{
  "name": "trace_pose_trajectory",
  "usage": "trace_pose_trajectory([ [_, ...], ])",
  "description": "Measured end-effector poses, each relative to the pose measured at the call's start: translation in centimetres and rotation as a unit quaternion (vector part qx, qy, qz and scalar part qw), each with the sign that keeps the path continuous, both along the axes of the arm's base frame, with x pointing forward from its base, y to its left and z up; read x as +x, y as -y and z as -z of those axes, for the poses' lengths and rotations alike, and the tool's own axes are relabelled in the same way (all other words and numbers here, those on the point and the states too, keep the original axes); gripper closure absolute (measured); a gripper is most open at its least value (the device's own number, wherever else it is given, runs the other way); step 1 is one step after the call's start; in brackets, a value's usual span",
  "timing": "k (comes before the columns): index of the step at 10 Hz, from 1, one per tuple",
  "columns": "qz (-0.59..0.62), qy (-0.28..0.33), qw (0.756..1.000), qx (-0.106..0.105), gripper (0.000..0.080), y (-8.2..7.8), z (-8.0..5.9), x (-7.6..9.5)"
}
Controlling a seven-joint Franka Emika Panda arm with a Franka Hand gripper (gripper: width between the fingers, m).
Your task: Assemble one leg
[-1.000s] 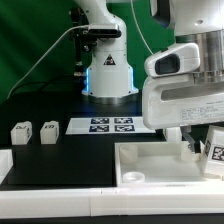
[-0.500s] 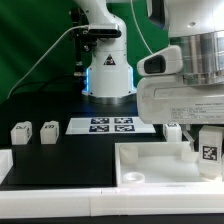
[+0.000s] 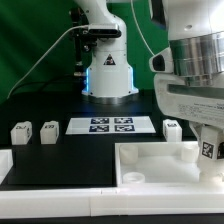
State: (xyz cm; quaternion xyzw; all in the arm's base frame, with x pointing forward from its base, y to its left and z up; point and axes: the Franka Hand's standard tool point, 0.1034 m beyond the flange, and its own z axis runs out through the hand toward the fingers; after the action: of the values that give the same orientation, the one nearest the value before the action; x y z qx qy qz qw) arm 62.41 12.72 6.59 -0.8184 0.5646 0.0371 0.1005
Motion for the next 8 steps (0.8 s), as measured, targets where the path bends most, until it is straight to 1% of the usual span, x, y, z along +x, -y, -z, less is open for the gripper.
trace_pose_trajectory([
  [1,0.100,-0.007,0.995,0.016,0.0506,-0.06,0.11,0.16],
  [2,0.184,-0.011,0.982,0.033,0.0506,-0.04,0.34,0.15],
  [4,0.219,-0.019,0.975,0.038,0.0506,-0.10,0.32,0.15],
  [6,0.203,-0.016,0.978,0.036,0.0506,-0.13,0.36,0.12],
  [7,0.178,-0.011,0.983,0.034,0.0316,-0.17,0.37,0.09],
  [8,0.145,-0.011,0.989,0.032,0.0316,-0.51,0.33,-0.10],
])
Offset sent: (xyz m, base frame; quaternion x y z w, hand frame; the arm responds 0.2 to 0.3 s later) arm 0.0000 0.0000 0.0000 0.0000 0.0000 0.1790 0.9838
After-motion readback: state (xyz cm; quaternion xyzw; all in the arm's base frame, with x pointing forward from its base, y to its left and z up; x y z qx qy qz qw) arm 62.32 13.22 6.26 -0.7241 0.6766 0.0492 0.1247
